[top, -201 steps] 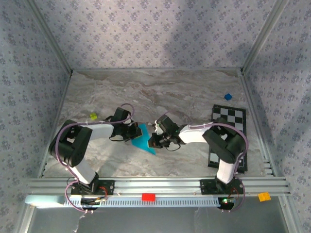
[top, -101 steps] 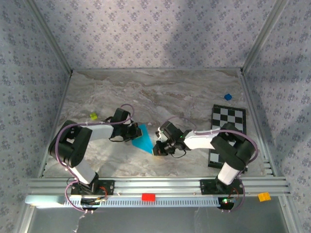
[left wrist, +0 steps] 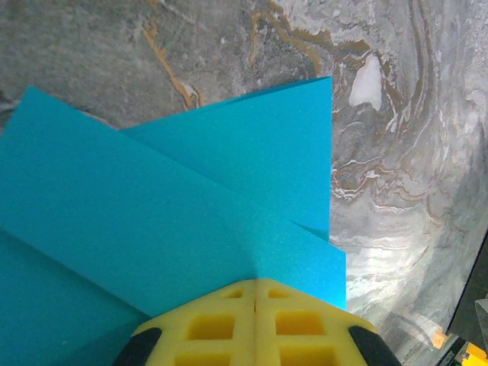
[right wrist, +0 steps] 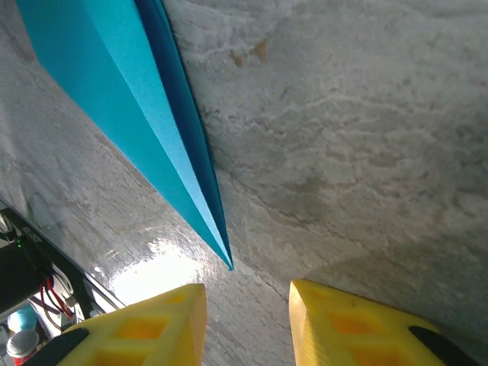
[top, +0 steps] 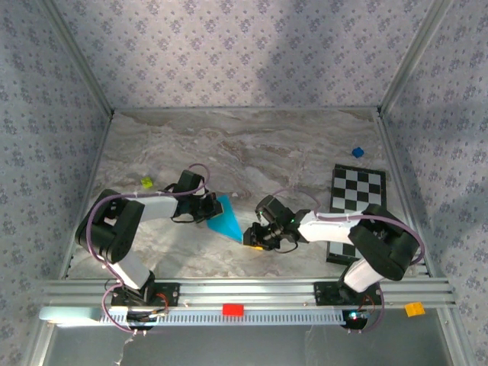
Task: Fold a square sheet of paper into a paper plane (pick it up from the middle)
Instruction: Turn over the paper at the center of the table.
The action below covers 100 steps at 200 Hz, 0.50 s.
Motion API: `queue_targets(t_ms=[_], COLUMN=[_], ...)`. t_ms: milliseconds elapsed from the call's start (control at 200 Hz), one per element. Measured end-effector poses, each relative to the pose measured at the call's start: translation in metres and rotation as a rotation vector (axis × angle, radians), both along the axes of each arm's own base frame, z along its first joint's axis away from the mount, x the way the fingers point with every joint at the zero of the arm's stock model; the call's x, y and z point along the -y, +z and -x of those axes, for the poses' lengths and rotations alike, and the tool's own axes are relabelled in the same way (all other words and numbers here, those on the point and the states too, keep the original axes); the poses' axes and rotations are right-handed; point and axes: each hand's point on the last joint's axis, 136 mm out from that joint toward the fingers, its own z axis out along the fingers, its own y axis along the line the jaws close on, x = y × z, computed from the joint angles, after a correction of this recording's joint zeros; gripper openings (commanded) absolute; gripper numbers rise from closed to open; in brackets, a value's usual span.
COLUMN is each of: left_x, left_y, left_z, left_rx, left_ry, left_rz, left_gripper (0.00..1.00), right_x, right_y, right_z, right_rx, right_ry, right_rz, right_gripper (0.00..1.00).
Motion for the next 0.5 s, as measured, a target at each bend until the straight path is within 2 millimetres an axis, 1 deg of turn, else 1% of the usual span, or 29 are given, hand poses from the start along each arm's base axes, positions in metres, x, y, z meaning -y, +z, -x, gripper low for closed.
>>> queue_targets(t_ms=[150,375,500], left_x=[0.0,0.0,0.0], left_y=[0.0,0.0,0.0], left_z=[0.0,0.0,0.0], left_rx=[-0.003,-0.003,-0.003], left_ry=[0.006,0.007,0.006], left_rz=[0.003,0.003,0.003], left_gripper=[0.01,0.01,0.01], right_x=[-0.007,-0.009,-0.016], right_y=[0.0,-0.002,0.0], right_z=[-0.005,-0.007,-0.013], right_rx=[0.001,-0.029,-0.009], right_ry=[-0.017,-0.029,-0.033], right_rz=[-0.028,-0.046,-0.078], right_gripper=[0.32,0.32,0.31])
